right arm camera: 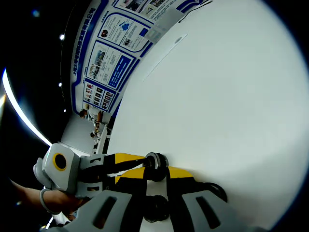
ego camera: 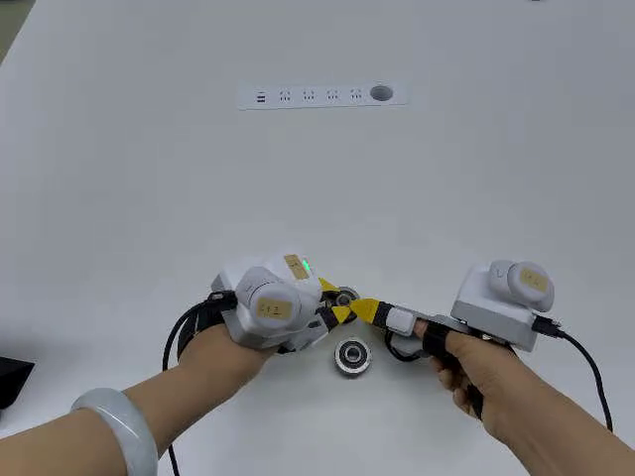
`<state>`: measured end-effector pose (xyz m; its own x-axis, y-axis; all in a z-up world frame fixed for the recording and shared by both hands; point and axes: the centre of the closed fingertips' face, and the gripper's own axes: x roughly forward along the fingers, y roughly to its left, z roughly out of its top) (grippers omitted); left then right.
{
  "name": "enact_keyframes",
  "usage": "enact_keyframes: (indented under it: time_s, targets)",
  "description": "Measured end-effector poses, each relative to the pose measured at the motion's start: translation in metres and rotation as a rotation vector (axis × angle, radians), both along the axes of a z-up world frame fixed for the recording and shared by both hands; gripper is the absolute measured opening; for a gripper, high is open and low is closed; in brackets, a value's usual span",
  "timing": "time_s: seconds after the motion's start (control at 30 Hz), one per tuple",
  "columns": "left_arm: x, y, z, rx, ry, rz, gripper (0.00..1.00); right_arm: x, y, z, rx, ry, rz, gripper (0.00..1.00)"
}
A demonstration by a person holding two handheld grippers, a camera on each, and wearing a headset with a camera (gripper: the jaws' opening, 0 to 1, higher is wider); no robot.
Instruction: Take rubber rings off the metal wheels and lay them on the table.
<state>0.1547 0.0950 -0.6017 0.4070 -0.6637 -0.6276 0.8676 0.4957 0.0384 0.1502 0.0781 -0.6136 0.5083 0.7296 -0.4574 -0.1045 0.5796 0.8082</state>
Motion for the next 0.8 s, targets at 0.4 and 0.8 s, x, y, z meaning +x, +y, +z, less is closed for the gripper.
enact_keyframes:
  time_s: [0.4,0.8]
  targets:
    - [-0.0006,0.0004,0.0001,0.0,-0.003,-0.005,0.13,0.0002,0.0023,0.0024,0.039,0.013,-0.012,0.16]
    - [-0.0006,0.0003,0.0002,0.001,-0.002,-0.005,0.13,0.0014,0.0007,-0.0013,0.044,0.017,-0.021,0.18]
